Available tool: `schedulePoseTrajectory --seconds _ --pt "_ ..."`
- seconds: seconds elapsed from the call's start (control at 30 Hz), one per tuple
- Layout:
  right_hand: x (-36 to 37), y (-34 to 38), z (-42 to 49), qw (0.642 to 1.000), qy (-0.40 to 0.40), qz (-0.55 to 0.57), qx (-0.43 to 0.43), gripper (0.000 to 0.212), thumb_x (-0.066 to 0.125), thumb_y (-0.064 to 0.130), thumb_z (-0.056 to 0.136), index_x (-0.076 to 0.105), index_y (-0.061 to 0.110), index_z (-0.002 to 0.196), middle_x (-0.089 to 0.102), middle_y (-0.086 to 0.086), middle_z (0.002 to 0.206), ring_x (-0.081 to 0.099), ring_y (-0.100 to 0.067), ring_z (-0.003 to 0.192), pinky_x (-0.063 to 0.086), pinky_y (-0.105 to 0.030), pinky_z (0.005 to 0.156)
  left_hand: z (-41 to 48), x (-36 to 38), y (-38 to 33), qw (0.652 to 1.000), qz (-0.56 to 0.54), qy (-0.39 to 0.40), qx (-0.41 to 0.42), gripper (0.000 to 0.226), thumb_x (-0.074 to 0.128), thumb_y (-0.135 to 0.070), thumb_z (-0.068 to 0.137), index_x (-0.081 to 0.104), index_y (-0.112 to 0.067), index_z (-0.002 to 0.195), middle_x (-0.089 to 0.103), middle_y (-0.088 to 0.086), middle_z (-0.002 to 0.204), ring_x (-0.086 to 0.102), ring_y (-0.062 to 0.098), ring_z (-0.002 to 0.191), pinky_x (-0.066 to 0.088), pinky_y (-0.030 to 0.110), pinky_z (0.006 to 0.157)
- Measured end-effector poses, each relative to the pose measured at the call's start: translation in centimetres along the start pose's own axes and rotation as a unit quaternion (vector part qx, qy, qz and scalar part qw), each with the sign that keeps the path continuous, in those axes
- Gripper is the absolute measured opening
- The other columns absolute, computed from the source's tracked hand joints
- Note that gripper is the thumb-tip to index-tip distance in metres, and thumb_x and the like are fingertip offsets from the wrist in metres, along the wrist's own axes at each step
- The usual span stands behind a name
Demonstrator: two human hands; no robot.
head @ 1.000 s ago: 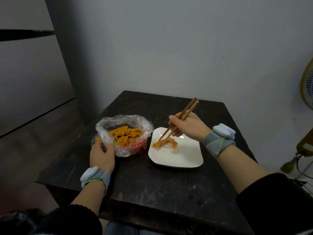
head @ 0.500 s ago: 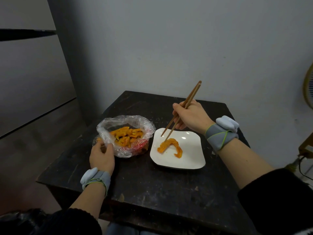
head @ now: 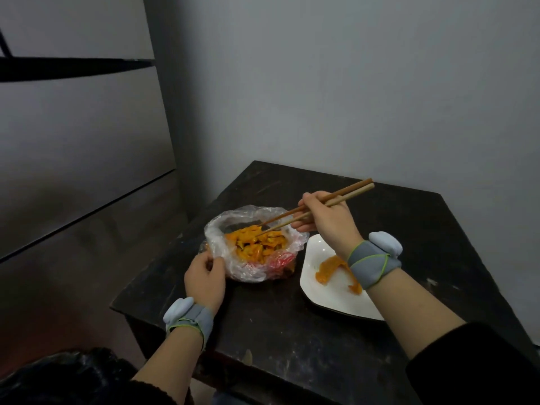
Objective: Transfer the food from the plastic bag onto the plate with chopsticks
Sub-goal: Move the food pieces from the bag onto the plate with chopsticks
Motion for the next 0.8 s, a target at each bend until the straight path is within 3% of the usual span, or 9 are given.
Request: schedulePoseTrajectory --seconds 0.23,0.4,0.57,0.8 --pt "2.6 -2.5 0.8 0.999 0.018 0.007 0.026 0.022 0.053 0.020 0.098 0.061 0.000 0.095 0.068 -0.016 0.073 0.069 -0.024 0.060 0.060 -0.027 0.058 0.1 0.2 0.1 0.999 0.019 -0.012 0.022 0.015 0.051 -0.012 0.085 0.061 -0.002 0.082 0.060 0.013 0.084 0.055 0.027 0.078 0.040 0.033 0.070" --pt "3.4 -3.2 1.0 0.999 0.015 -0.044 0.009 0.023 0.051 0.023 0.099 0.063 0.006 0.088 0.070 -0.014 0.076 0.071 -0.022 0.066 0.061 -0.031 0.067 0.2 0.3 0.0 0.999 0.026 -0.015 0.030 0.016 0.051 -0.012 0.084 0.059 0.000 0.079 0.059 0.014 0.083 0.055 0.029 0.077 0.042 0.037 0.070" --pt "3.8 -3.2 1.0 0.996 0.014 -0.082 -0.010 0.030 0.051 0.028 0.099 0.064 0.002 0.093 0.071 -0.014 0.077 0.071 -0.018 0.063 0.060 -0.024 0.062 0.1 0.4 -0.2 0.999 0.027 -0.013 0.038 0.015 0.051 -0.011 0.086 0.060 -0.002 0.078 0.060 0.011 0.086 0.055 0.027 0.078 0.042 0.036 0.072" --pt "4.1 -3.0 1.0 0.988 -0.021 -0.140 -0.063 0.037 0.051 0.031 0.099 0.064 -0.003 0.090 0.072 -0.017 0.074 0.073 -0.024 0.066 0.061 -0.039 0.073 0.1 0.3 -0.2 0.998 0.036 -0.012 0.042 0.016 0.052 -0.013 0.086 0.060 -0.001 0.079 0.059 0.011 0.086 0.056 0.027 0.078 0.044 0.040 0.073"
Point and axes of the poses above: each hand's wrist, its own z-axis towards the middle knuckle, its own x-axis out of the palm, y = z × x, the point moved 3 cm from there along z, towards the middle knuckle
